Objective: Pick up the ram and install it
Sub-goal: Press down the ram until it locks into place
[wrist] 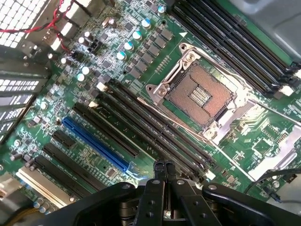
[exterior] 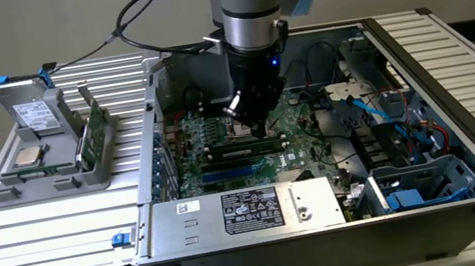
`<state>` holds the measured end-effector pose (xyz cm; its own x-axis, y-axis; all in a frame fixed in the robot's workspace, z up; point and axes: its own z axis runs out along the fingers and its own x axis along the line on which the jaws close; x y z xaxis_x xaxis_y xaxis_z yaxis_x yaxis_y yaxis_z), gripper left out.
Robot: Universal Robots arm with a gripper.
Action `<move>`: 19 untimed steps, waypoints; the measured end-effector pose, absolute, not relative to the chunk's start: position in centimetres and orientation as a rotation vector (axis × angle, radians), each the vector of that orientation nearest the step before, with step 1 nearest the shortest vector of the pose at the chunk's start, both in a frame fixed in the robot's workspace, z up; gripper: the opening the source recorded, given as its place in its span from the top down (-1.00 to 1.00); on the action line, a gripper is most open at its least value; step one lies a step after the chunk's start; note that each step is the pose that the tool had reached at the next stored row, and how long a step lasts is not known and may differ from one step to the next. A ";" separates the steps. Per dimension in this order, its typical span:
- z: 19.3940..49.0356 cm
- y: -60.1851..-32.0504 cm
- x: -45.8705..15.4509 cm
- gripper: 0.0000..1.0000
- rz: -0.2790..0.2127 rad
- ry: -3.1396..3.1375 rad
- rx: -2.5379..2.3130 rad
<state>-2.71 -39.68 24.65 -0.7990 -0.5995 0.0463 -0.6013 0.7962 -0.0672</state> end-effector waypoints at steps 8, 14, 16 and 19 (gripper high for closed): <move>24.6 -39.7 -2.7 0.79 0.120 -3.001 0.825; 24.6 -39.7 -2.7 0.79 0.117 -3.029 0.706; 24.6 -39.7 -2.7 0.79 0.116 -3.037 0.666; 24.6 -39.7 -2.7 0.79 0.115 -3.048 0.606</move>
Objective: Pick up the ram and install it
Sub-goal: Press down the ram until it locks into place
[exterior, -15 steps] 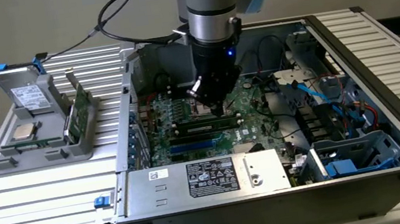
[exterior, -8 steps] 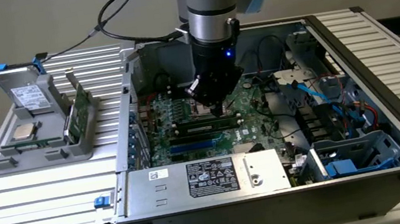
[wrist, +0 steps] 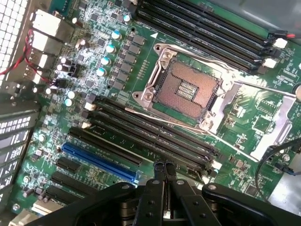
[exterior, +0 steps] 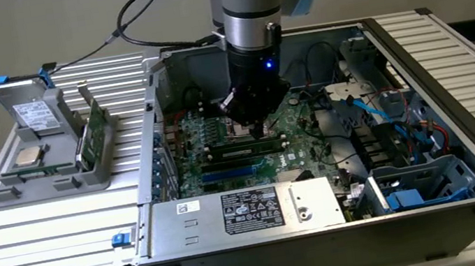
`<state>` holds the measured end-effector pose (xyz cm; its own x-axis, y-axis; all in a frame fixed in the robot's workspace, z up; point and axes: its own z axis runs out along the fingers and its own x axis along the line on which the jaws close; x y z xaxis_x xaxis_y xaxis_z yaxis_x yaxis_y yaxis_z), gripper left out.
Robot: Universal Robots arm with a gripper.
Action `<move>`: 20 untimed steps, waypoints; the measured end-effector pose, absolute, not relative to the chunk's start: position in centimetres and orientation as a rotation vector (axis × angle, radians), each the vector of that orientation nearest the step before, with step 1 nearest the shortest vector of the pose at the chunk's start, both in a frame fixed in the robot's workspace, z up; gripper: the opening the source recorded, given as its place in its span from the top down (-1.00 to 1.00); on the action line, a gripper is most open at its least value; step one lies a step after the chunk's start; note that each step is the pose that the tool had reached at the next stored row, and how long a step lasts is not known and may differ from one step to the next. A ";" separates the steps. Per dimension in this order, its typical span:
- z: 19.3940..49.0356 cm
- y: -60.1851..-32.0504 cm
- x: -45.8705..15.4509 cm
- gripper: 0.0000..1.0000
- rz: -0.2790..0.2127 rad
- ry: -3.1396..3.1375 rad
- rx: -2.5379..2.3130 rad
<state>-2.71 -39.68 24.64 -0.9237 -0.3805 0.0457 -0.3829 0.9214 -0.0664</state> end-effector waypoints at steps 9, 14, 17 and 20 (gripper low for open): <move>24.6 -39.7 -2.7 0.79 0.111 -3.074 0.424; 24.6 -39.7 -2.7 0.79 0.108 -3.084 0.334; 24.6 -39.7 -2.7 0.79 0.105 -3.087 0.295; 24.7 -39.7 -2.8 0.79 0.101 -3.089 0.268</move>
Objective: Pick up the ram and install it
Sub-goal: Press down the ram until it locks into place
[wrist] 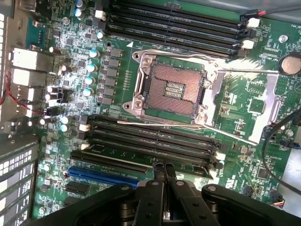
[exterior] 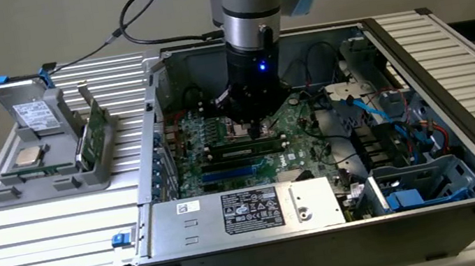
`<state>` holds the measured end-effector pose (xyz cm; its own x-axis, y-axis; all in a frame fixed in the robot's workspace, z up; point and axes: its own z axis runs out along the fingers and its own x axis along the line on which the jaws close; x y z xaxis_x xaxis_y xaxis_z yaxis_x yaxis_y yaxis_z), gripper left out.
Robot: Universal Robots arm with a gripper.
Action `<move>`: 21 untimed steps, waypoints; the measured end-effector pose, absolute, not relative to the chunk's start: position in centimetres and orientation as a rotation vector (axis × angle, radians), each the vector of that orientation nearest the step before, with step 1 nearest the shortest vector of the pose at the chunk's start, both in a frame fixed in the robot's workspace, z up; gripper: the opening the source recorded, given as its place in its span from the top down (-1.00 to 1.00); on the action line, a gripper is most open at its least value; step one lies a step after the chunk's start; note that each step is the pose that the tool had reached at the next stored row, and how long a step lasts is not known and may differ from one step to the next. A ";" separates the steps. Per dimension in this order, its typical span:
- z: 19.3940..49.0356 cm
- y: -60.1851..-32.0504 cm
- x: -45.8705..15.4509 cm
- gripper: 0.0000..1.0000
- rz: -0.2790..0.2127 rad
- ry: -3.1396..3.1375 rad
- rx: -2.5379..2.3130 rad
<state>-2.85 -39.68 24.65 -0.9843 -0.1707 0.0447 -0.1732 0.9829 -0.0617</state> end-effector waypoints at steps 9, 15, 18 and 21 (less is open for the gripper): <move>24.6 -39.7 -3.2 0.79 0.093 -3.093 0.209; 24.7 -39.7 -3.3 0.79 0.091 -3.096 0.112; 24.6 -39.7 -3.4 0.79 0.090 -3.096 0.109; 24.6 -39.7 -3.4 0.79 0.090 -3.096 0.109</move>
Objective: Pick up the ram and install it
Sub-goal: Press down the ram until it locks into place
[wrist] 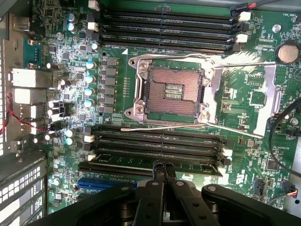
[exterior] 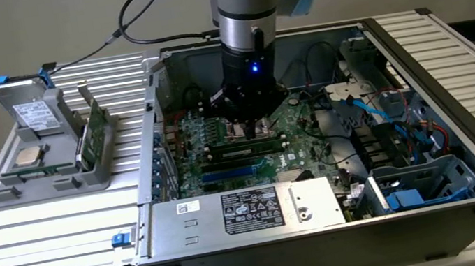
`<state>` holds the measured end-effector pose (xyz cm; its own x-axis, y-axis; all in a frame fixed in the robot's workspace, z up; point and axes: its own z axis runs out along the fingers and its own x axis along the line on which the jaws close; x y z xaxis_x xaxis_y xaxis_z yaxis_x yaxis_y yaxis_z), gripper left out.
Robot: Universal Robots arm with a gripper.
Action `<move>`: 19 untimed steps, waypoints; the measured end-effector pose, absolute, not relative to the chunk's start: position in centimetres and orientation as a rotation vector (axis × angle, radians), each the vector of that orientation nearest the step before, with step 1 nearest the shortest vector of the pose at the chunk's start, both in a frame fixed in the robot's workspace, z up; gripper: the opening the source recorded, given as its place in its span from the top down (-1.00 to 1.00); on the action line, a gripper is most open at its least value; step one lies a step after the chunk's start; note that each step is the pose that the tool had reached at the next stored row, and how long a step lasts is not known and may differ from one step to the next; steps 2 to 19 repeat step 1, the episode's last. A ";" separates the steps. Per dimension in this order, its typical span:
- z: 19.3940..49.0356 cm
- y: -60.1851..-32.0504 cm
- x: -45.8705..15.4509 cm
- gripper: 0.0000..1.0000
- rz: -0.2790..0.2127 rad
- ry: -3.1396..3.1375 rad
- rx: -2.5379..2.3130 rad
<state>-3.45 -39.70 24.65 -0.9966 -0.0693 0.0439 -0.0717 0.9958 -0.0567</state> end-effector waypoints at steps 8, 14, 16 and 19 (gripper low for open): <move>24.6 -39.7 -3.4 0.79 0.090 -3.096 0.109; 24.6 -39.7 -3.4 0.79 0.090 -3.096 0.109; 24.6 -39.7 -3.4 0.79 0.090 -3.096 0.109; 24.6 -39.7 -3.4 0.79 0.090 -3.096 0.109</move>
